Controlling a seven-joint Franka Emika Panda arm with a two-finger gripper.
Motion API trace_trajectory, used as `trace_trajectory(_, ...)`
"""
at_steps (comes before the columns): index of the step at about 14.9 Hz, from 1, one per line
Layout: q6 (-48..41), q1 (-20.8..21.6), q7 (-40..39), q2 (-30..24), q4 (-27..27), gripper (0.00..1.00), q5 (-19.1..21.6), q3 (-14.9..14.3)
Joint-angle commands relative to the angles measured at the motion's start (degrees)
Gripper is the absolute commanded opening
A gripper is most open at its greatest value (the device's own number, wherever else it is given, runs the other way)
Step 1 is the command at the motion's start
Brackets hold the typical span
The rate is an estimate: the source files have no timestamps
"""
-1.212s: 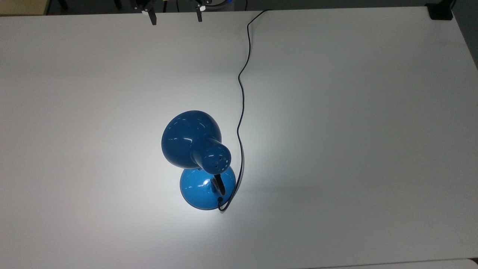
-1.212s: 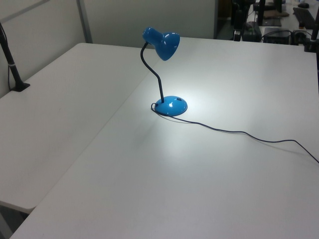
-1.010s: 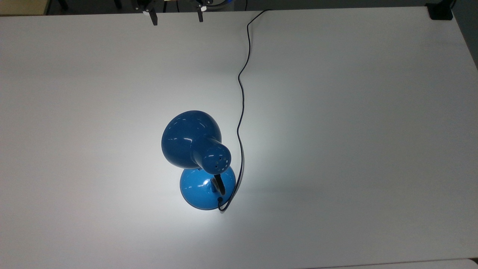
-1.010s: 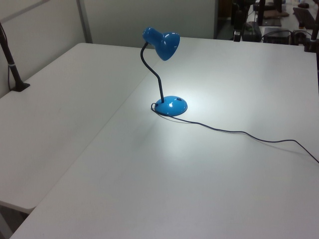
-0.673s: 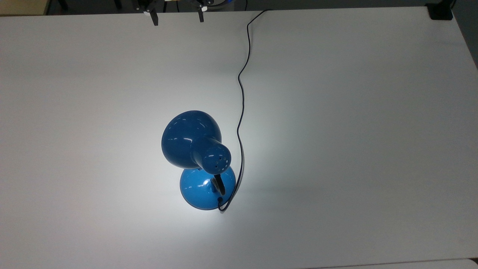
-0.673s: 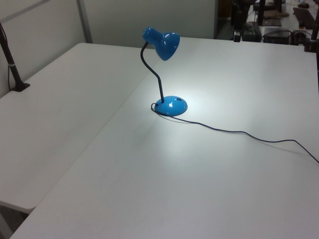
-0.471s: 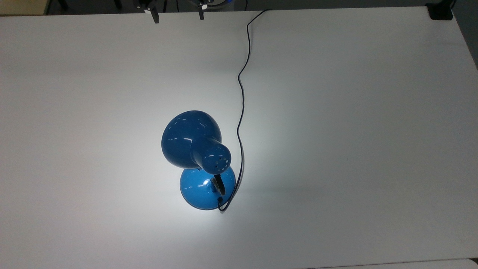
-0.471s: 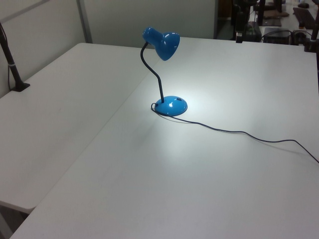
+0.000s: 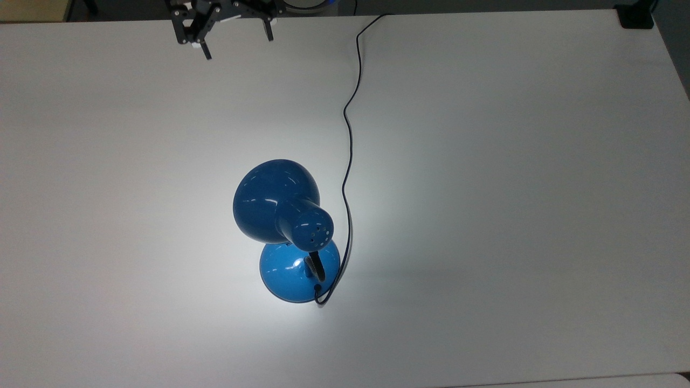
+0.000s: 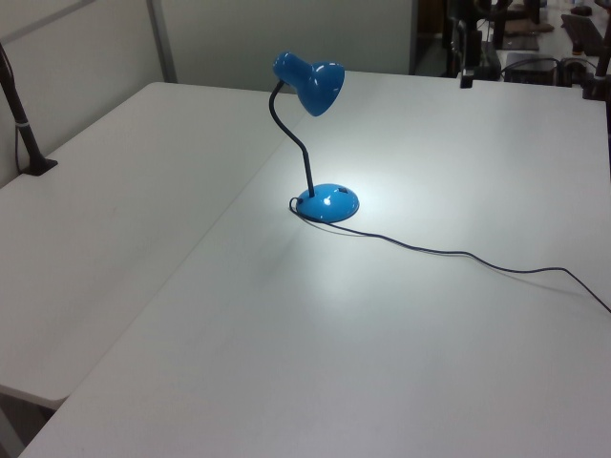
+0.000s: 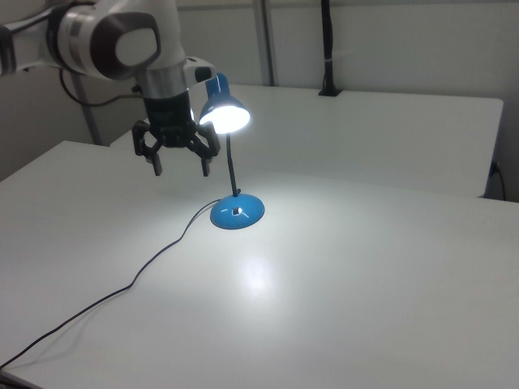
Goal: Turn off the lamp
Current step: 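Move the gripper over the blue lamp base toward its switch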
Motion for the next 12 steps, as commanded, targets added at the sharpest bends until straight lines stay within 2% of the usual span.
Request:
trace_trajectory(1, 12.0, 0.5, -0.8, 6.0, -0.7, 0.98, -0.7, 0.0)
trace_trajectory(2, 13.9, 0.5, 0.7, 7.3, -0.7, 0.81, -0.4, 0.0)
trace_trajectory(3, 17.0, 0.6, 4.3, 9.5, -0.6, 0.43, -0.2, 0.4)
trace_trajectory(4, 19.9, 0.7, 6.9, 10.7, -0.6, 0.17, -0.1, 0.4)
trace_trajectory(5, 22.8, 0.9, 9.1, 12.0, -0.7, 0.01, 0.4, 0.5)
trace_trajectory(8, 32.0, 2.2, 12.4, 16.4, -0.7, 0.00, 1.4, 0.5)
trace_trajectory(12, 37.9, 3.4, 13.7, 21.1, -0.7, 0.00, 1.4, 0.5)
